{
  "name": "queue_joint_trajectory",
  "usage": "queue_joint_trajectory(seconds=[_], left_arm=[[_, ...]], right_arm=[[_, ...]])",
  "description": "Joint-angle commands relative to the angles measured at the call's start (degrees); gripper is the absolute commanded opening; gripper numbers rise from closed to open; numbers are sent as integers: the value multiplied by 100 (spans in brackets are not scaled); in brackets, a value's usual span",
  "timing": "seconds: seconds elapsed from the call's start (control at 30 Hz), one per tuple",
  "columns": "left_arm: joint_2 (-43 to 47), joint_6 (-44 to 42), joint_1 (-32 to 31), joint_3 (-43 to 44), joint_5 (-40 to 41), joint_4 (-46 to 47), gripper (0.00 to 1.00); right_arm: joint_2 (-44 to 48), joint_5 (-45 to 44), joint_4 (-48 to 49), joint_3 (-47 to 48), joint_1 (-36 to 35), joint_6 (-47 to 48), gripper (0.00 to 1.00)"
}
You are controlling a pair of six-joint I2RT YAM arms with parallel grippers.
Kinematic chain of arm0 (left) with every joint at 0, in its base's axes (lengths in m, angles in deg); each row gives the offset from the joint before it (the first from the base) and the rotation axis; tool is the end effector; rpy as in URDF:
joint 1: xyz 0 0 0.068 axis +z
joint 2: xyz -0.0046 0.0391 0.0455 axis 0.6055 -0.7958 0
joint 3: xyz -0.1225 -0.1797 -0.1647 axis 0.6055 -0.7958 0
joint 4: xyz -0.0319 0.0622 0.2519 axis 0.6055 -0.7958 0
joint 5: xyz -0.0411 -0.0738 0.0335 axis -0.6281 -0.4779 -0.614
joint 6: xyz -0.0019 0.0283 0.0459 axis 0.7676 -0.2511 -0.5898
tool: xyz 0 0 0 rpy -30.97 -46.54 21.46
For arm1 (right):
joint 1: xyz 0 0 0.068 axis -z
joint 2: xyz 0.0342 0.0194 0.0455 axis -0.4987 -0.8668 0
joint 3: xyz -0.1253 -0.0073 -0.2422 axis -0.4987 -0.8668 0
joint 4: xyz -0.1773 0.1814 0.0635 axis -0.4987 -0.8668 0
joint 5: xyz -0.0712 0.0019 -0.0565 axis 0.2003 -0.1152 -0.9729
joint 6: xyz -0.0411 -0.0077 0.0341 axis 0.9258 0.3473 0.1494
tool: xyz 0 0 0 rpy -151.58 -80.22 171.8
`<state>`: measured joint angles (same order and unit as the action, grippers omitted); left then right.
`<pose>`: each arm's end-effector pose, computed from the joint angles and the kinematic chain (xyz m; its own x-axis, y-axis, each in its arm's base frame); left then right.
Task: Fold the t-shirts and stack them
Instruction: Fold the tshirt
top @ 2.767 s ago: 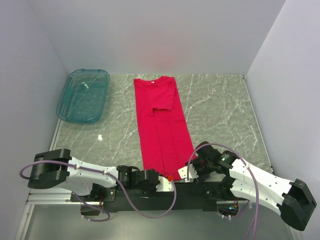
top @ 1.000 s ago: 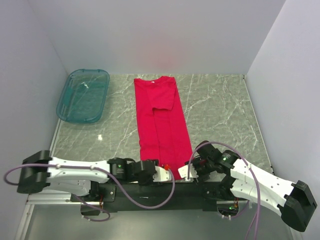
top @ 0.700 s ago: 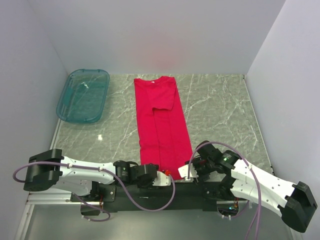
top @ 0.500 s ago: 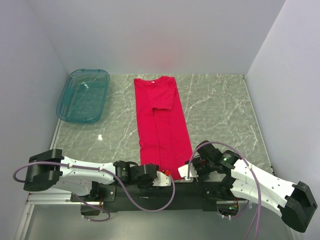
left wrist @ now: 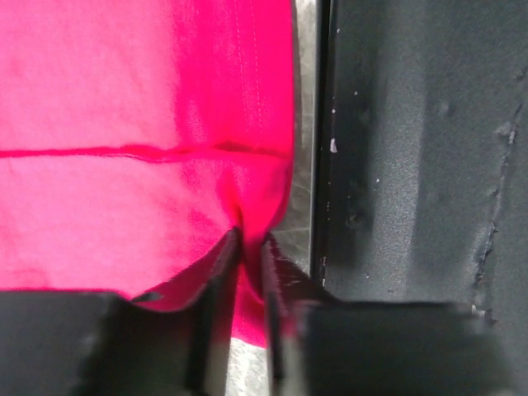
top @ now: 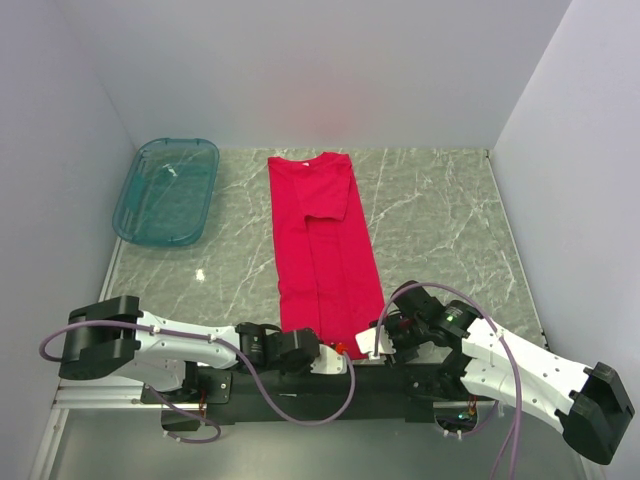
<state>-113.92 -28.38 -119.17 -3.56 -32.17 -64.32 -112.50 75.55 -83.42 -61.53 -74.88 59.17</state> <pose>0.0390 -0.2320 0.1536 0.1202 0.8332 -0.5398 0.9620 0.0365 0.2705 0.0825 0.1044 0.1700 0.4257 -0.7253 -0.5411 -0.9044 -0.3607 -0.2280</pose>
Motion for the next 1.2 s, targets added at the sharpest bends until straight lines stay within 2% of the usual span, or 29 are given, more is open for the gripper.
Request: queue_joint_trajectory(seconds=[0.0, 0.1, 0.17, 0.33, 0.6, 0.7, 1.03, 1.17], left_arm=[[-72, -72, -18, -70, 37, -127, 15], [94, -72, -18, -114, 90, -75, 6], [200, -81, -18, -123, 81, -57, 4], [333, -81, -9, -141, 72, -31, 3], [368, -19, -18, -149, 90, 22, 3], [394, -28, -18, -167, 107, 31, 3], [473, -2, -18, -176, 142, 49, 3], [482, -11, -18, -184, 142, 57, 3]], right_arm=[[-30, -88, 163, 62, 32, -77, 65], [-143, -220, 338, 36, 41, -199, 64], [-197, -299, 444, 18, 50, -270, 63], [-399, -361, 454, 27, 41, -288, 61], [-118, 122, -161, 255, 41, 20, 60], [-354, 175, -258, 299, 41, 143, 59], [-952, -18, 357, 123, -47, -102, 58], [-997, -44, 427, 141, -73, -252, 54]])
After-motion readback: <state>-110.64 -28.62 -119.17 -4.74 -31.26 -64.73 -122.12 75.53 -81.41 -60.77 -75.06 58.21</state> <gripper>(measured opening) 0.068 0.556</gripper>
